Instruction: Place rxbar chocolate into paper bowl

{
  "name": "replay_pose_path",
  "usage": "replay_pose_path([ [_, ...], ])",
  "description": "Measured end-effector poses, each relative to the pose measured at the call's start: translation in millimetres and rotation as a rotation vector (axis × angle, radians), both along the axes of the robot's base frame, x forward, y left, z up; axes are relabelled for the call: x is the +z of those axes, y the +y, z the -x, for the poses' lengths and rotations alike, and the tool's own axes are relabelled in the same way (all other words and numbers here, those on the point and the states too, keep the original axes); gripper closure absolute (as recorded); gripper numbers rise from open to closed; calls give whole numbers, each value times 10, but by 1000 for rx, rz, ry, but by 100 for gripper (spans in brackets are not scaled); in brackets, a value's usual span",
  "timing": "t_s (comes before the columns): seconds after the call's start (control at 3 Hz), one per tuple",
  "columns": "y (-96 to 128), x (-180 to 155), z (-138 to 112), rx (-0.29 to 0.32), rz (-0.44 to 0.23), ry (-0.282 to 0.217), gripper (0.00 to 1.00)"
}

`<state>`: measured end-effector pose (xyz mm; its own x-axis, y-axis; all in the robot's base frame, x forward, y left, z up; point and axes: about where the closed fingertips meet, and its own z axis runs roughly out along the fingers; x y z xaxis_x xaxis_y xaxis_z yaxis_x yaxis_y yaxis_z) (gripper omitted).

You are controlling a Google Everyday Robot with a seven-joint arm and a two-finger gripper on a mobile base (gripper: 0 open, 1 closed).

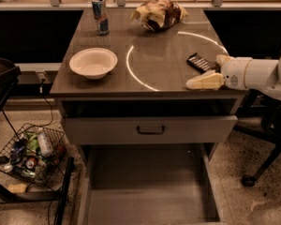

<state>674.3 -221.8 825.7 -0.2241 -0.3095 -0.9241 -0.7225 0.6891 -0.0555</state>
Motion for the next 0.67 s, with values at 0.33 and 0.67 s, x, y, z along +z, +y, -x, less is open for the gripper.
replay_pose_path([
  [0.33, -38, -122, -50, -20, -18, 25, 15],
  [0.67, -37, -78, -50, -20, -18, 25, 39],
])
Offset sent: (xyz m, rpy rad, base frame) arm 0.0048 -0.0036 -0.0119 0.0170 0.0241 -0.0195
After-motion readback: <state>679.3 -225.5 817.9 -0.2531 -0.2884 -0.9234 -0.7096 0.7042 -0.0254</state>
